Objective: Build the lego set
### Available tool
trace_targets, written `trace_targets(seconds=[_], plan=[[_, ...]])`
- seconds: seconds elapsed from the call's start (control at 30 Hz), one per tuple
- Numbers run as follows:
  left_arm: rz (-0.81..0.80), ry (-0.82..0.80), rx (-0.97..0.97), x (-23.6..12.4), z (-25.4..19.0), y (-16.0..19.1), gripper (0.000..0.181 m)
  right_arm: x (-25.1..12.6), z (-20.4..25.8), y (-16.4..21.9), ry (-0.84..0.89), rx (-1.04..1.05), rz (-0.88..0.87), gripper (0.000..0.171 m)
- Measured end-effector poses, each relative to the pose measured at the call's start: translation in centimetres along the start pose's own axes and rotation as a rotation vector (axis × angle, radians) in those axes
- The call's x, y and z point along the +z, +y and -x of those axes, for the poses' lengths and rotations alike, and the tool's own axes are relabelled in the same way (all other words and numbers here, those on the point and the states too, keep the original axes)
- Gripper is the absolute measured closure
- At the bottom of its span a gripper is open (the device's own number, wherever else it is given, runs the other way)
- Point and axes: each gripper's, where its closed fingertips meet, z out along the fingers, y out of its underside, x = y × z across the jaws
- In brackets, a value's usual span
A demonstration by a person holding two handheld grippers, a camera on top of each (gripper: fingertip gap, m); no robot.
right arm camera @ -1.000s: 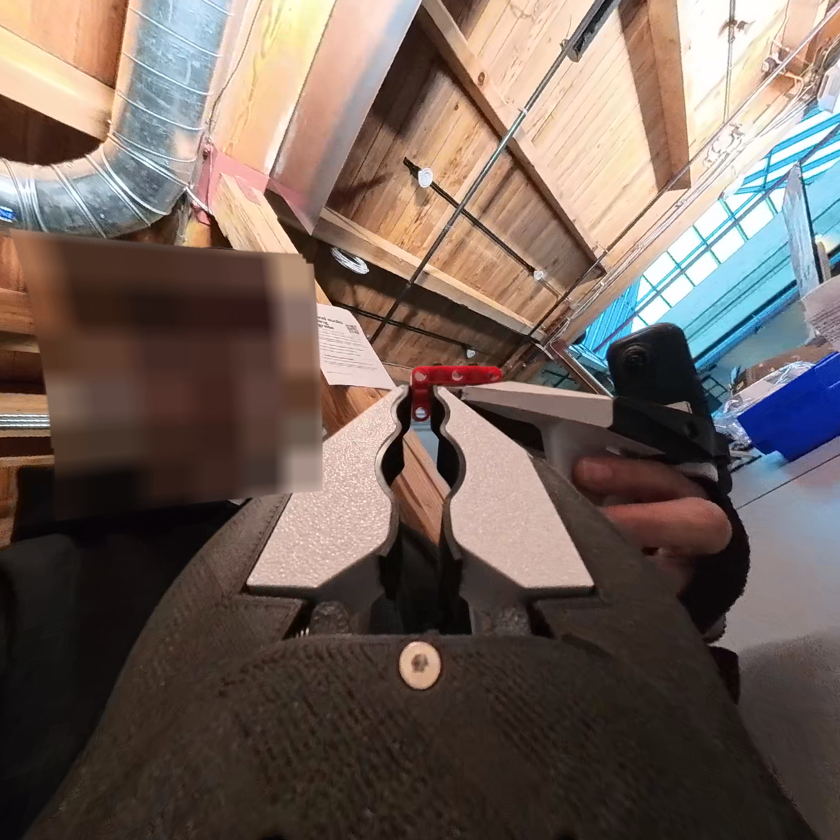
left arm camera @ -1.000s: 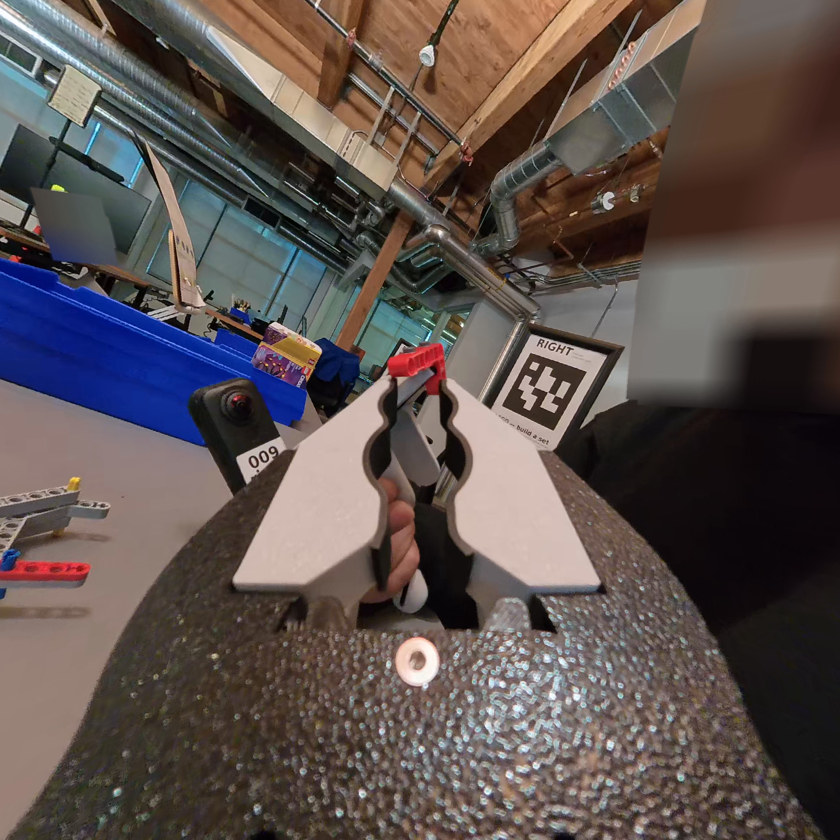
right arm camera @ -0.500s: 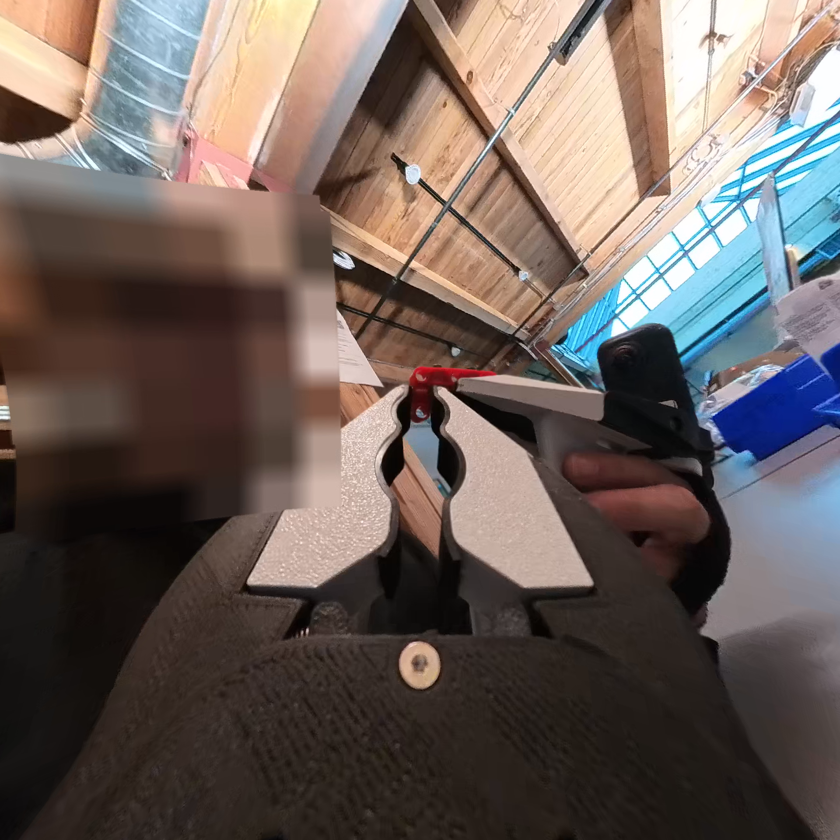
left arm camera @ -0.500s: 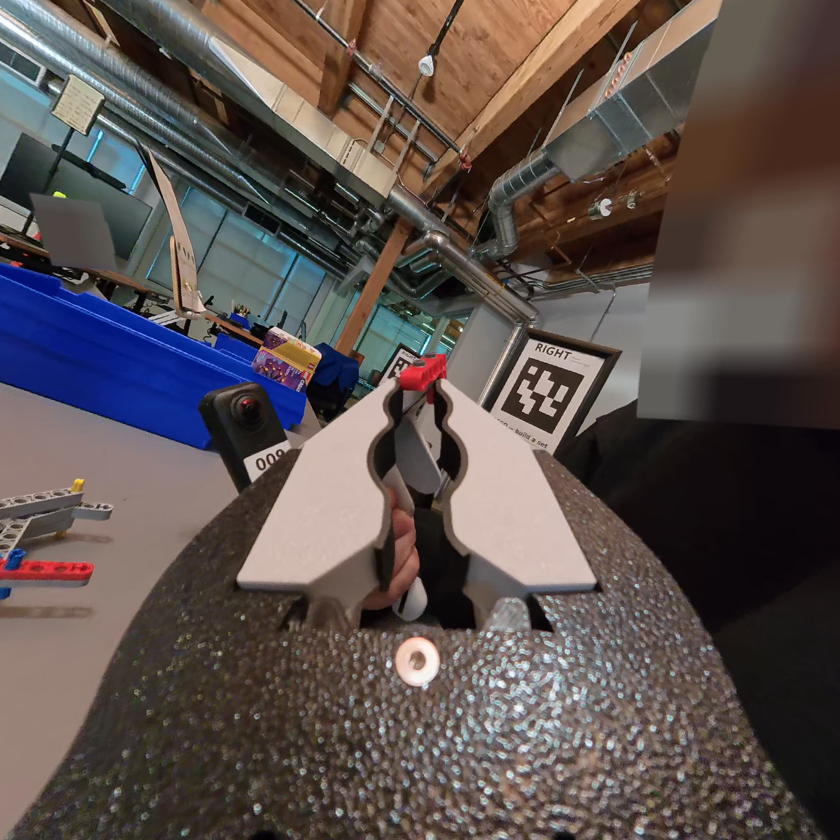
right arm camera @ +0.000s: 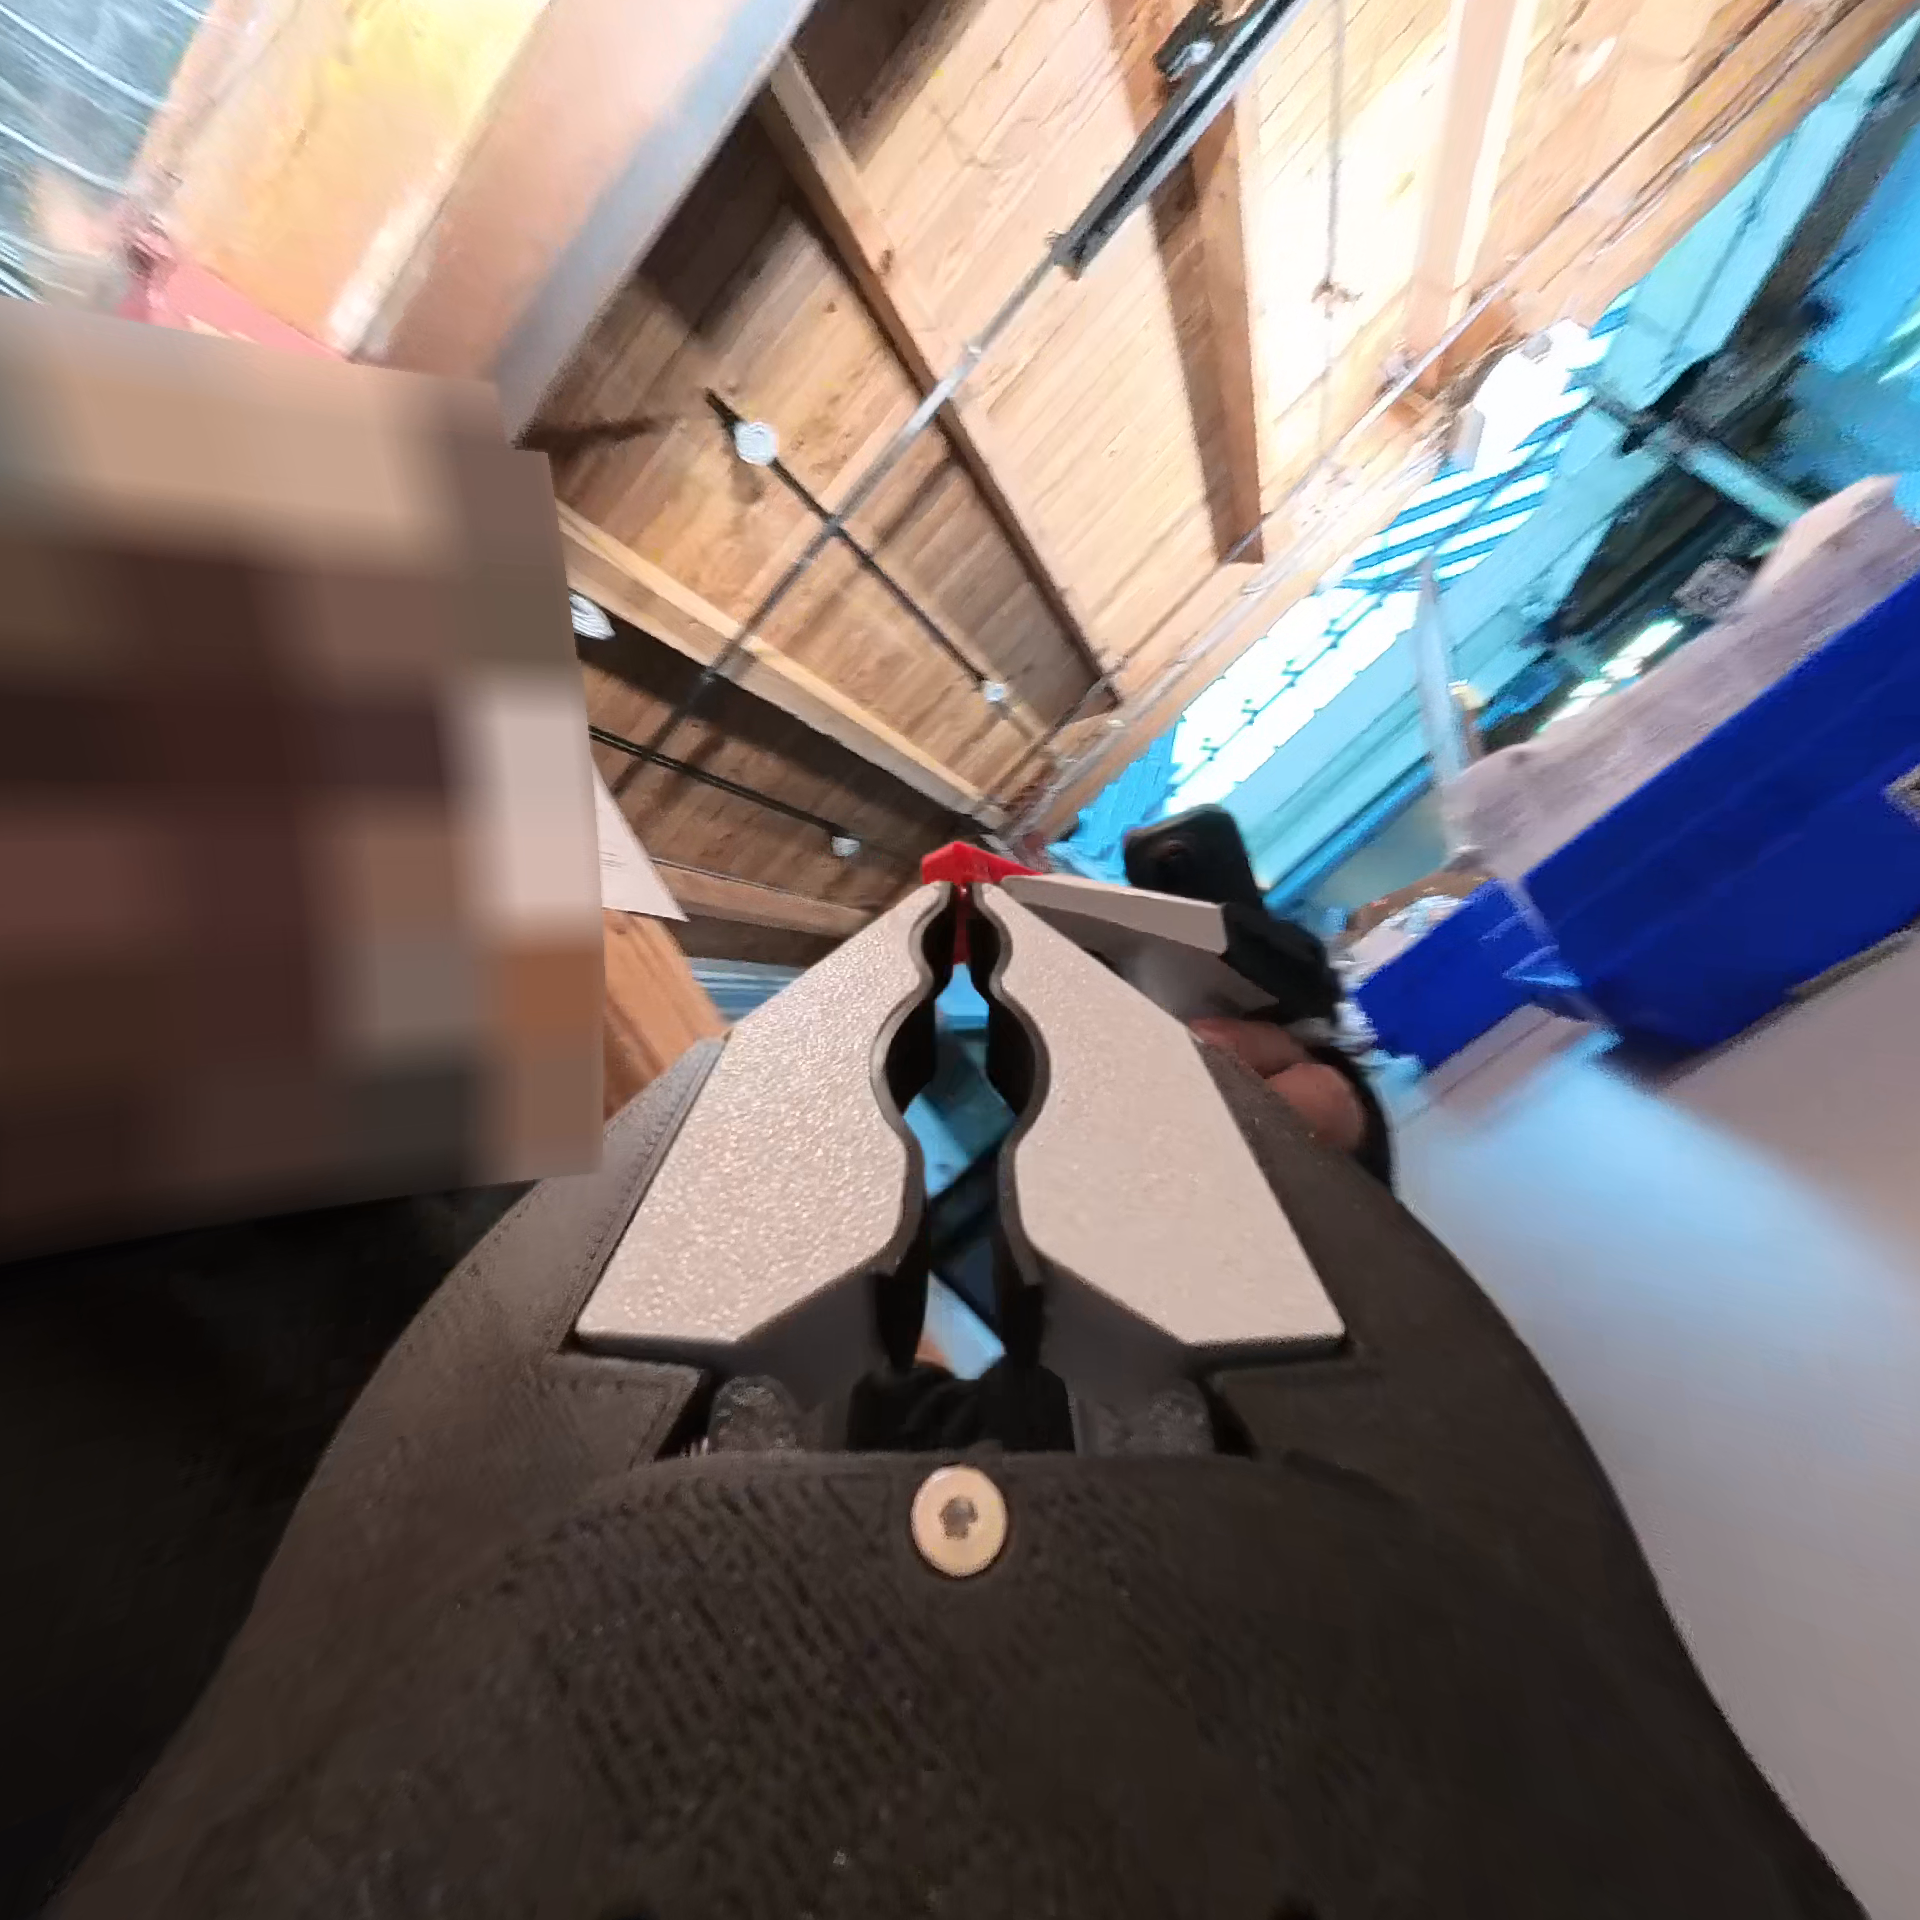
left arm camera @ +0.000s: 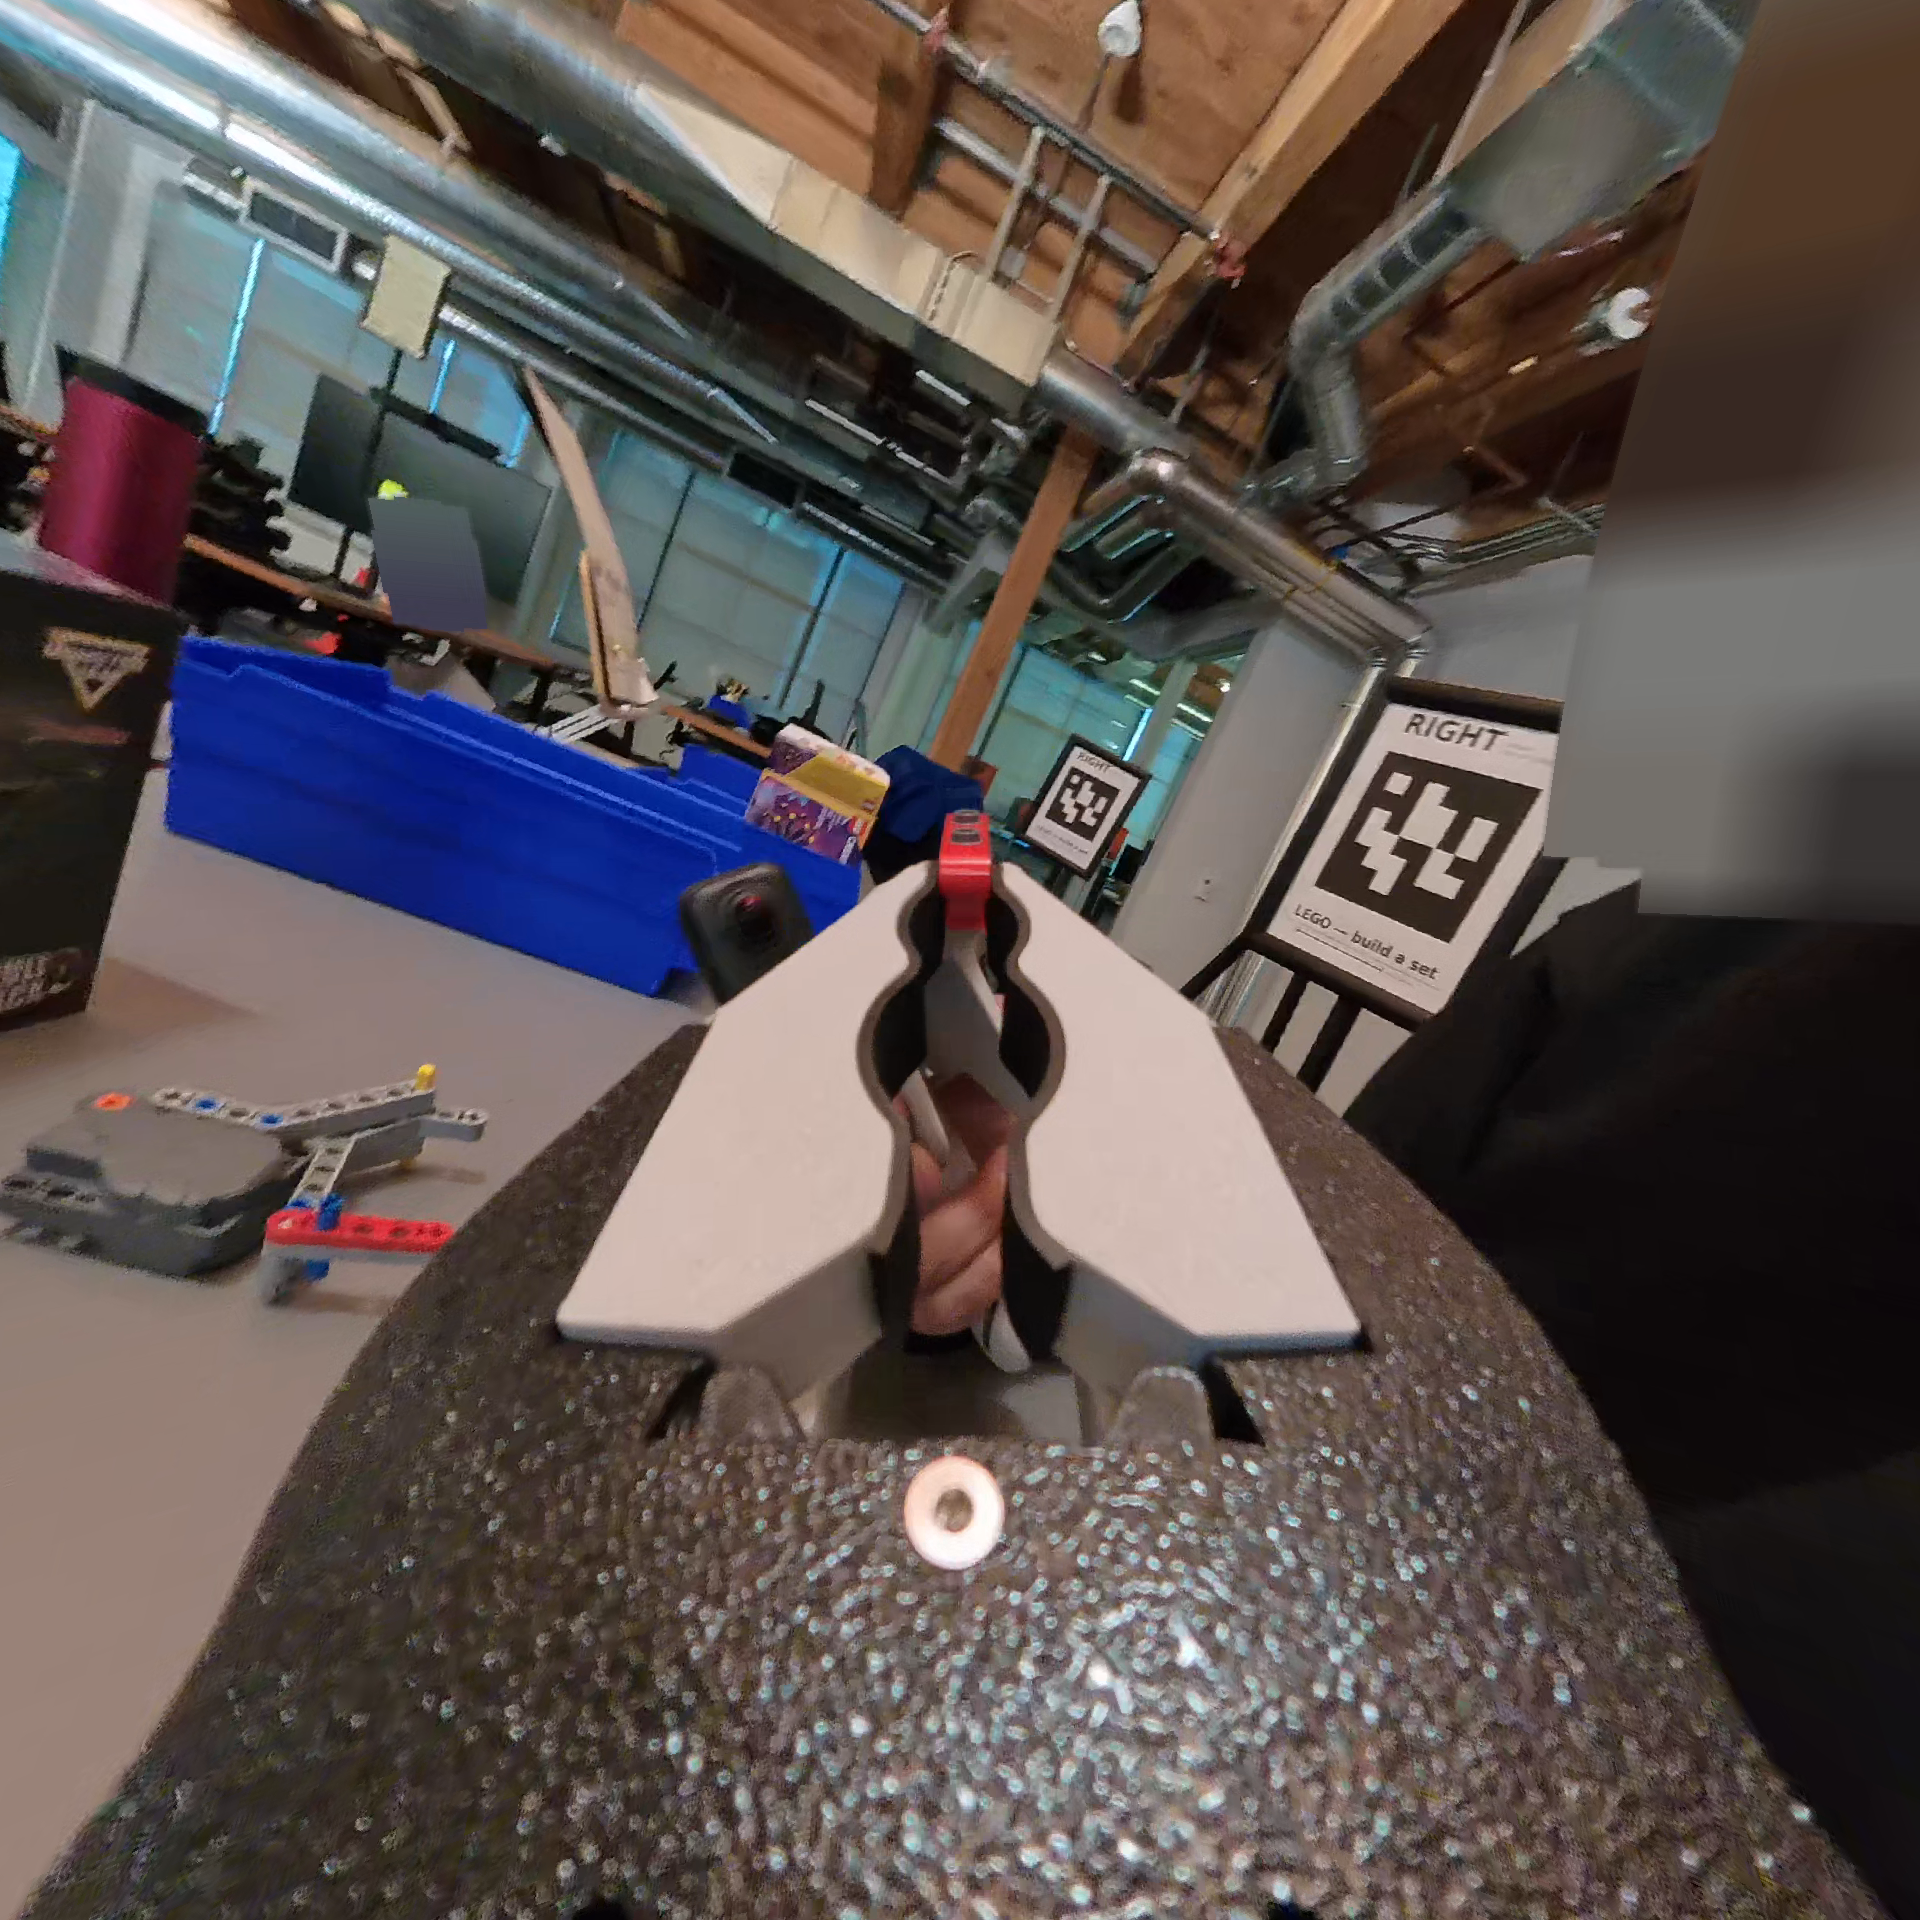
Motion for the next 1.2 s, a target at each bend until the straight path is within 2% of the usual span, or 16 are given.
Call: trace_targets(seconds=[0.03,0.13,0.3,0.4,0.47,0.53,0.63,0.7,0.8,0.97,1.1,1.2], plan=[[0.007,-0.013,-0.024,0.0,0.2,0.0,0.176,-0.1,-0.2,-0.1,0.042,-0.062,0.018,0.171],[0.030,-0.079,-0.112,-0.1,1.2,0.2,0.176,-0.5,-0.1,-0.2,0.184,-0.357,0.105,0.149],[0.082,-0.098,-0.350,-0.4,2.1,1.5,0.176,-2.0,-0.7,-1.0,0.504,-1.256,0.396,0.135],[0.117,-0.094,-0.439,-0.4,2.4,2.7,0.177,-2.5,-1.2,0.2,0.542,-1.620,0.619,0.129],[0.139,-0.075,-0.486,-0.3,2.4,3.4,0.177,-2.3,-1.2,0.6,0.557,-1.790,0.666,0.129],[0.139,-0.064,-0.515,-0.2,2.4,3.6,0.177,-2.0,-1.3,1.1,0.548,-1.886,0.702,0.131],[0.118,-0.049,-0.545,-0.2,2.3,3.4,0.176,-3.0,-2.9,1.9,0.557,-1.995,0.868,0.136],[0.125,-0.052,-0.554,-0.3,2.4,3.6,0.177,-3.0,-2.9,1.7,0.577,-2.074,0.866,0.148],[0.118,-0.045,-0.575,-0.4,2.5,3.6,0.176,-2.8,-3.0,2.1,0.557,-2.167,0.904,0.156],[0.125,-0.064,-0.583,-0.5,2.8,3.9,0.176,-3.1,-3.6,1.7,0.609,-2.321,0.929,0.161],[0.136,-0.095,-0.537,-0.5,3.2,4.0,0.174,-3.3,-3.9,1.3,0.683,-2.158,0.896,0.163],[0.181,-0.199,-0.366,-1.0,4.3,4.0,0.174,-3.7,-4.2,0.9,0.745,-2.033,0.862,0.163]])
